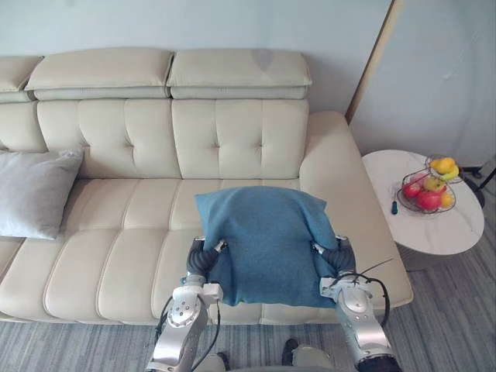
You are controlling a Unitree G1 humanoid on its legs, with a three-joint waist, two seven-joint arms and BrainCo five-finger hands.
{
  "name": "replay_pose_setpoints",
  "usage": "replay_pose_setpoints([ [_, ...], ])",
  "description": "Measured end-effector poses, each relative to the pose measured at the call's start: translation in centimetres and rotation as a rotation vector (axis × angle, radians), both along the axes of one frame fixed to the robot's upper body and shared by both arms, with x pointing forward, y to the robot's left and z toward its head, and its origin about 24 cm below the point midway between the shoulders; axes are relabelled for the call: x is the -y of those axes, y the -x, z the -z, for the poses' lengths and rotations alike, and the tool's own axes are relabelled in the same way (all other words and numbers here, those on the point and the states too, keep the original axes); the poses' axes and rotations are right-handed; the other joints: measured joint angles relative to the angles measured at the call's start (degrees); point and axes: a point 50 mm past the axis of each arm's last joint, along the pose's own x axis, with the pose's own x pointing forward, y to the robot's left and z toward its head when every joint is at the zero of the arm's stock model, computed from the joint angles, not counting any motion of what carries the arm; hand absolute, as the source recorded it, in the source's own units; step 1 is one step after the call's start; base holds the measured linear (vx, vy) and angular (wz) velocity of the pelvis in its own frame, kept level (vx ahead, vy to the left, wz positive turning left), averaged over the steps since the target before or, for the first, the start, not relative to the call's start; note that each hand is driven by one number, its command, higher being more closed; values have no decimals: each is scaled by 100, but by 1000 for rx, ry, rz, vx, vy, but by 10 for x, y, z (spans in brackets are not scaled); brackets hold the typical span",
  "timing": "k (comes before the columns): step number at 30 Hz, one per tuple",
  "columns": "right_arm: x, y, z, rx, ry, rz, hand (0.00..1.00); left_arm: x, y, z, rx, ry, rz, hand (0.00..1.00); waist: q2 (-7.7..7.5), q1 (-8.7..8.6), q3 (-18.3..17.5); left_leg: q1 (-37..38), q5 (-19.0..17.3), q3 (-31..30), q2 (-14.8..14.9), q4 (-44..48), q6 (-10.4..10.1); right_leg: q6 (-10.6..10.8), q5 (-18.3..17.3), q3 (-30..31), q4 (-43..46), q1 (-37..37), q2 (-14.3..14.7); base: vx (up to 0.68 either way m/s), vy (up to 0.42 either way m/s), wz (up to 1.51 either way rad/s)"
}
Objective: Pick up cushions and gather them together orderly.
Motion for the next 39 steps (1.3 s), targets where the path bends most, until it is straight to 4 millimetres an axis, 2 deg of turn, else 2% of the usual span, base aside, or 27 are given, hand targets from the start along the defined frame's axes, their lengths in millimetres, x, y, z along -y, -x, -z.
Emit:
replay_pose_setpoints([
  [2,2,7,-4,13,-2,12,100,2,2,2,-8,5,5,100,-19,21,28,-80,-3,9,105,598,0,33,-41,-28,-90,303,6,130,-37,22],
  [4,1,15,-14,53,-5,12,100,1,4,1,-5,12,1,100,15,157,24,-268,-3,39,289,1423,1,32,-43,33,-241,601,77,84,-14,-13],
  [6,-1,13,-25,105,-13,5,100,-1,5,-7,28,22,-2,100,4,197,3,-338,-3,-29,318,1602,1,31,-45,126,-478,740,123,69,18,-18],
  [10,-1,12,-35,150,-24,10,100,1,3,-16,66,44,-9,100,-22,198,-5,-262,-2,-335,115,1281,1,40,148,276,-763,750,123,21,46,-11],
  [14,-1,13,-34,142,-25,12,100,1,6,-13,55,39,-11,100,-21,213,-10,285,-1,-325,-78,331,0,77,434,519,-1123,804,125,8,73,-26],
  [19,-4,16,-30,122,-25,18,100,0,10,-10,40,38,-15,100,-19,222,-61,707,-1,-225,-185,-495,0,181,566,698,-1294,790,128,-22,54,-18],
  [24,-8,11,-24,100,3,3,100,-3,10,-10,39,20,-17,100,-89,257,-117,580,66,-195,-260,-814,62,192,918,853,-1691,625,174,-78,35,-13],
  [28,-18,-9,-24,104,18,-18,100,-9,-1,-19,82,-16,-62,100,-136,300,-84,165,255,-168,-314,-880,94,173,1142,903,-1771,194,145,-125,-11,-5],
  [30,-26,-23,-35,143,35,-31,100,-12,-15,-32,141,-34,-96,100,-161,399,-17,-162,358,-182,-300,-866,74,123,1231,894,-1733,-131,154,-117,-47,2],
  [32,-33,-47,-63,252,40,-25,100,-13,-38,-59,250,-50,-140,100,-153,492,282,-589,409,-232,-266,-650,63,91,1265,851,-1515,-539,166,-165,-63,8],
  [33,-35,-54,-72,285,40,-23,100,-14,-44,-68,283,-48,-154,100,-154,503,284,-812,412,-251,-251,-553,59,86,1268,831,-1435,-748,167,-202,-58,8],
  [35,-43,-76,-100,378,42,-15,100,-16,-63,-95,384,-54,-203,100,-151,558,440,-1213,429,-270,-198,-355,42,79,1272,820,-1227,-1144,172,-168,-65,3],
  [36,-48,-88,-120,438,41,-6,100,-17,-77,-115,451,-64,-227,100,-143,572,555,-1420,443,-312,-181,-251,28,75,1272,808,-1116,-1339,166,-182,-80,6],
  [38,-51,-101,-148,522,42,26,100,-16,-96,-145,539,-78,-253,100,-147,595,576,-1808,521,-350,-160,-172,26,50,1280,788,-959,-1739,143,-148,-59,15],
  [39,-52,-108,-171,590,42,46,100,-15,-109,-167,597,-96,-266,100,-139,603,604,-2057,614,-394,-182,-184,34,18,1311,725,-913,-1983,105,-109,-49,26],
])
